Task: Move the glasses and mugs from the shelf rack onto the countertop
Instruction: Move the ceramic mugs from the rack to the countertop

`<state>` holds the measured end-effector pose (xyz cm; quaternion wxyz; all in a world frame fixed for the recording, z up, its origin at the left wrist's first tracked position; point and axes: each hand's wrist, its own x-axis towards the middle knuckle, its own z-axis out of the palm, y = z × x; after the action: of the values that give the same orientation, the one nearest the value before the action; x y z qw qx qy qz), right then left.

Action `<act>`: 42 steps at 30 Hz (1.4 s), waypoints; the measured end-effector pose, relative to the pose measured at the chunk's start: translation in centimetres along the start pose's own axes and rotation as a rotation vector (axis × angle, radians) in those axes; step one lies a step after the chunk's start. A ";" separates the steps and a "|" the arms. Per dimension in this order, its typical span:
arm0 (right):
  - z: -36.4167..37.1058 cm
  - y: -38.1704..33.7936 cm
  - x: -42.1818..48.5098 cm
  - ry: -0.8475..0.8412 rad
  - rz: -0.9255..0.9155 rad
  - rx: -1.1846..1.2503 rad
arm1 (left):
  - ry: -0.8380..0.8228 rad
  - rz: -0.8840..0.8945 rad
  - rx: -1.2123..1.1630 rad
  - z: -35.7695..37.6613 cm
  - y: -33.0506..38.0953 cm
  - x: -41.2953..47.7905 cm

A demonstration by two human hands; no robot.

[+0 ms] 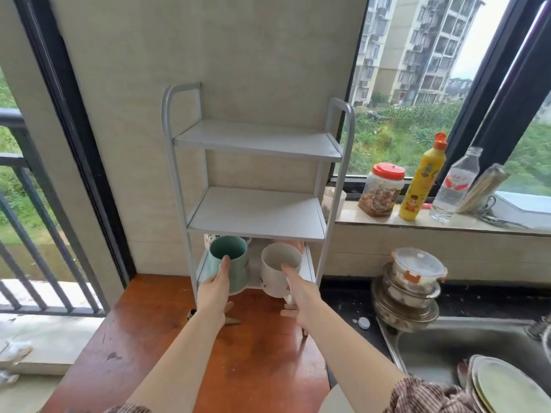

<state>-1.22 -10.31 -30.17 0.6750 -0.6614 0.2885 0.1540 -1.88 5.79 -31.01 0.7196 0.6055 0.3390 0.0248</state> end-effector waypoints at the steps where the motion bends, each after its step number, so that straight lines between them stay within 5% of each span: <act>1: -0.1 0.1 0.0 0.008 -0.015 0.048 | 0.008 -0.005 -0.007 -0.1 -0.1 0.0; 7: -2.3 0.7 -0.3 -0.002 -0.056 0.196 | 0.017 -0.016 -0.068 -1.0 -0.6 -0.6; 18: -14.4 5.2 -4.6 -0.021 -0.079 0.137 | -0.240 0.022 -0.046 0.3 -7.1 -8.6; 42: -64.3 31.3 -27.8 0.666 0.009 0.468 | -0.876 -0.184 0.458 26.8 -36.0 -50.4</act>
<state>-53.50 -66.17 -36.18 0.6761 -0.5023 0.5217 -0.1355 -40.26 -49.15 -38.86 0.6422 0.6691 0.0539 -0.3700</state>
